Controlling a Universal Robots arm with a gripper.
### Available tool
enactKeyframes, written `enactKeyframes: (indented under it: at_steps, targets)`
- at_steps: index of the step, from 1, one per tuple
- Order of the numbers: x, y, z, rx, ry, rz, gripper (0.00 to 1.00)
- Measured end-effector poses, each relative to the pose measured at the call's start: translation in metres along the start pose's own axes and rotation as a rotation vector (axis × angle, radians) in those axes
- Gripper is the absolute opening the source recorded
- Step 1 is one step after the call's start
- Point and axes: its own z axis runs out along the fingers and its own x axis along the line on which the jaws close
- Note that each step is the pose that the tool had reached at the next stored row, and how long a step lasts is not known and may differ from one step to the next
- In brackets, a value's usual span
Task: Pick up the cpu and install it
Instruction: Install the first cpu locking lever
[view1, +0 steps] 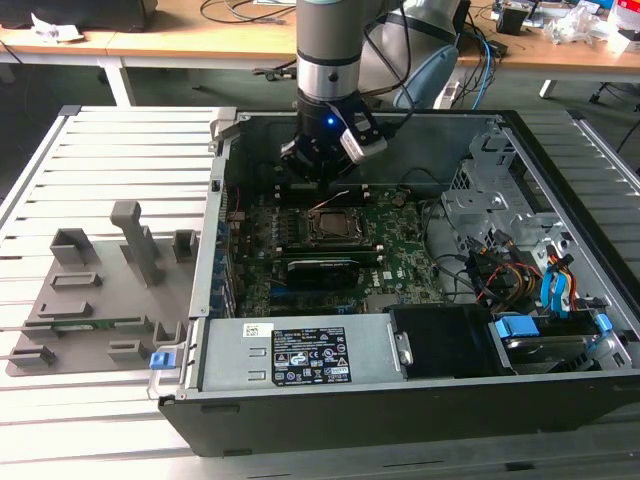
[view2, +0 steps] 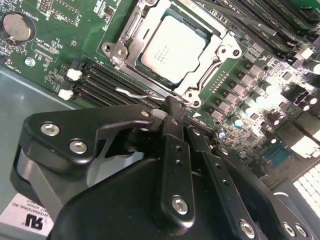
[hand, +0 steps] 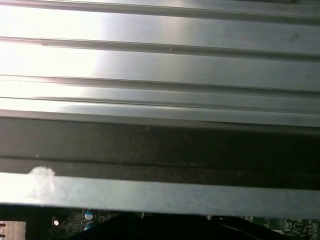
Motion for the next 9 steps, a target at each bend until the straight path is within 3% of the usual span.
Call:
enactKeyframes:
  at_steps: [4, 9]
  targets:
    - [-0.0002, 0.0002, 0.0084, 0.0, 0.0002, 0.0, 0.11]
    - [-0.0038, 0.0033, 0.0107, -0.0001, 0.0, -0.002, 0.11]
